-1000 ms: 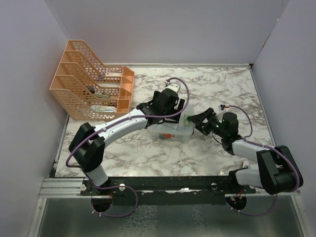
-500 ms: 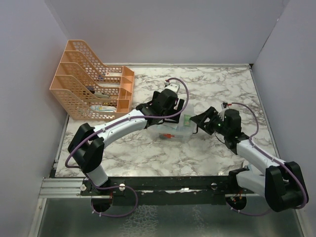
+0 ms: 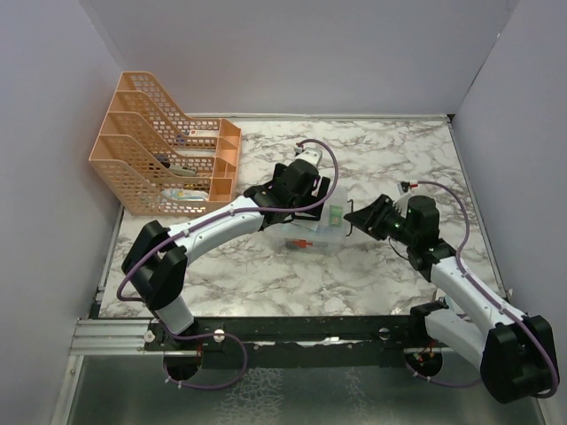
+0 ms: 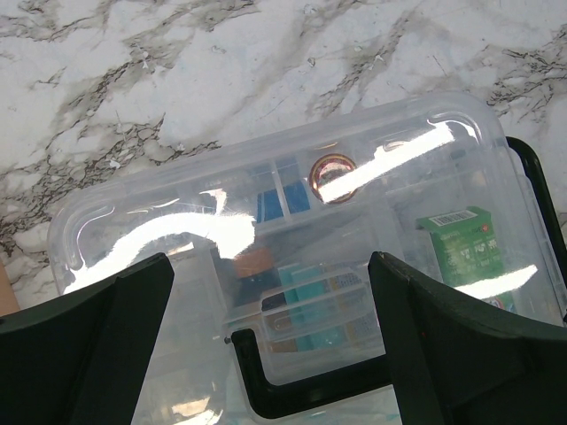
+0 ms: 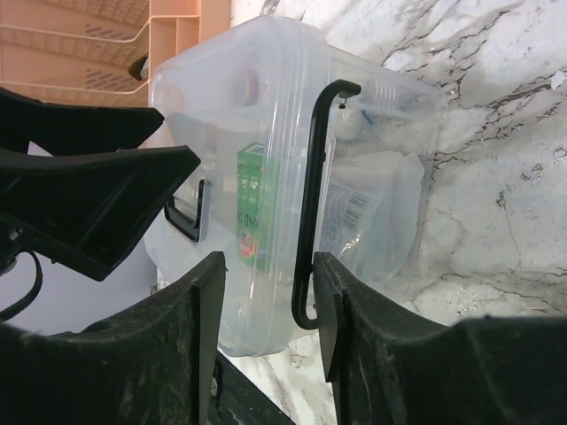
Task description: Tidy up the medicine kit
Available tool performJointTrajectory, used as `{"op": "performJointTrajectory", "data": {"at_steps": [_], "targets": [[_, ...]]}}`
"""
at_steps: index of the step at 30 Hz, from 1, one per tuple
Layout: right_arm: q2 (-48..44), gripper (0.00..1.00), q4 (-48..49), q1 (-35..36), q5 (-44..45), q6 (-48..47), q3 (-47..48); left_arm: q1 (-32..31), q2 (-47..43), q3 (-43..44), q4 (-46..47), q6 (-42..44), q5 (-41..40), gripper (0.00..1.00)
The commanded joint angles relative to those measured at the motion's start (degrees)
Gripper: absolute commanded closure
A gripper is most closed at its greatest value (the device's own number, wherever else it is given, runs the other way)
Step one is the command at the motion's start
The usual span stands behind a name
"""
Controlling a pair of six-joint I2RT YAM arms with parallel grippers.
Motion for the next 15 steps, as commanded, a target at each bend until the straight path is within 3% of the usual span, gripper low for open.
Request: {"op": "performJointTrajectory", "data": {"at_steps": [1,15], "targets": [[-0.34,0.54,-2.54,0.28,-1.54,-2.31,1.77,-0.14,4.64,-3.70,-11.82,-3.16,3.74,0.04],[1.98,0.57,-10.29,0.28,2.51,-6.18,6.75,-0.09,5.00,-3.66,-11.84,-3.41,4.02,0.04]]}}
